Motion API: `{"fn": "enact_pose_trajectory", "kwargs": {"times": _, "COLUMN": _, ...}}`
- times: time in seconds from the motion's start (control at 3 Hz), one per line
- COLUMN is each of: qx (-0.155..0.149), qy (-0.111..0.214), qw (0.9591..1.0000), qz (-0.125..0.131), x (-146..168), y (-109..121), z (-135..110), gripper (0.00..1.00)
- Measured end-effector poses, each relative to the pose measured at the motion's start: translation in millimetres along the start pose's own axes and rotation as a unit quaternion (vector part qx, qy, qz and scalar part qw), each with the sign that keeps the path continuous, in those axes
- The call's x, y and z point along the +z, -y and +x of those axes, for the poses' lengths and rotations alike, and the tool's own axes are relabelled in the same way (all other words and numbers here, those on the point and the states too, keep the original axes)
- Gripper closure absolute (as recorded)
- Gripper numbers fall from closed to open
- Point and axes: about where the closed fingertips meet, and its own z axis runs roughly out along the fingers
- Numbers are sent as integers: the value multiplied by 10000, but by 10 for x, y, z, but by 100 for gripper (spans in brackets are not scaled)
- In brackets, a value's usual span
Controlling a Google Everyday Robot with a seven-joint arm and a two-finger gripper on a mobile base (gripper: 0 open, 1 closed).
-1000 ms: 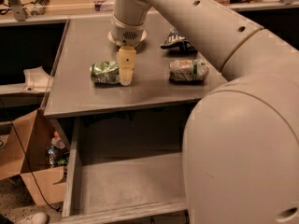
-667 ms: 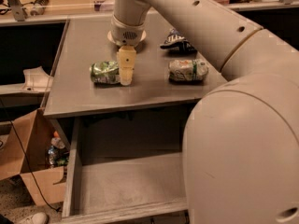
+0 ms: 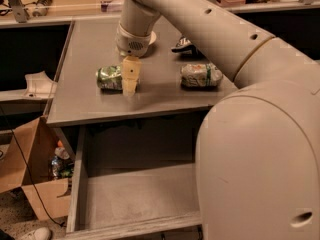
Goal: Place green can into top drawer
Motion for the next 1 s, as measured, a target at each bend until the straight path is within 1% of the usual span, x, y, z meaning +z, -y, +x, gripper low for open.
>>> {"fn": "enact_pose_trajectory", "kwargs": {"times": 0.33, "qx": 46, "qy": 133, "qw": 9998, "qz": -113, "x": 116, "y": -13, "z": -28, "gripper": 0}}
{"fn": "enact_pose_trajectory", "kwargs": {"times": 0.67, "qx": 46, "qy": 133, "qw": 9998, "qz": -113, "x": 116, "y": -13, "z": -28, "gripper": 0}}
{"fn": "enact_pose_trajectory", "kwargs": {"times": 1.0, "qx": 46, "qy": 133, "qw": 9998, "qz": -113, "x": 116, "y": -13, "z": -28, "gripper": 19}}
